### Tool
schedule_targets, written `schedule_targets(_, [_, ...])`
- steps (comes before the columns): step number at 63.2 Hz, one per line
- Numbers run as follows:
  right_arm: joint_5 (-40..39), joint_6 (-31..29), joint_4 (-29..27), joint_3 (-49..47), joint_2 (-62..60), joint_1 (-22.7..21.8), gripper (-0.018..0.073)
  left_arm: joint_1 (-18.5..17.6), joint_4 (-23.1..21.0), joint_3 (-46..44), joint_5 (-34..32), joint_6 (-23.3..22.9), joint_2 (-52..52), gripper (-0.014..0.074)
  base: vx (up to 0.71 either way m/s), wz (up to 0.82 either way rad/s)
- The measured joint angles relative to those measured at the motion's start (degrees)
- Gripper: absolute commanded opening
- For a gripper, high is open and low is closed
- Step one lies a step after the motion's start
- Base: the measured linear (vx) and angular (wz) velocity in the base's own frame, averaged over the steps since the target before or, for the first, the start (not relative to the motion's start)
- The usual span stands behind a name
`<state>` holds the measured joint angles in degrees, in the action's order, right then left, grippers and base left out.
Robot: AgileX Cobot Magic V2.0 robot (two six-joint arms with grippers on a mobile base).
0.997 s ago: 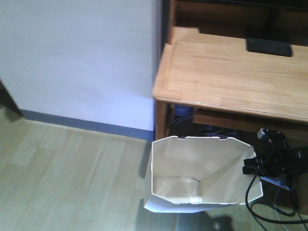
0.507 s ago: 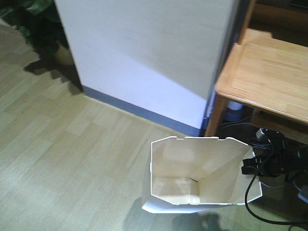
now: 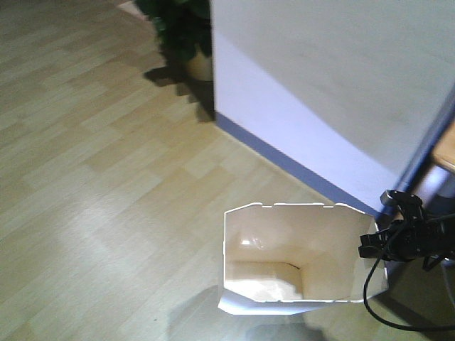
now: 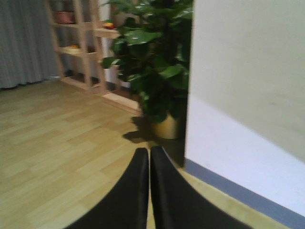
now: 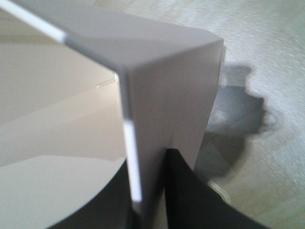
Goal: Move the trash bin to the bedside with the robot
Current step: 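Turn the base away from the desk carrying the bin in the right gripper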
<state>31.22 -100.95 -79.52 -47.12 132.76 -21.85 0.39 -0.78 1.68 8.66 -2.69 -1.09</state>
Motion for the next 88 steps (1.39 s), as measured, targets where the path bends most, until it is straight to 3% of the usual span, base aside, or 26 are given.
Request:
schedule_targets(27, [2.4, 0.0, 0.1, 0.1, 0.0, 0.2, -0.0006, 0.0, 0.0, 0.0, 0.0, 0.0, 0.0, -0.0006, -0.02, 0.57])
schedule_targets(88, [0.8, -0.1, 0.2, 0.1, 0.0, 0.2, -0.0006, 0.0, 0.0, 0.0, 0.0, 0.0, 0.0, -0.0006, 0.15, 0.29])
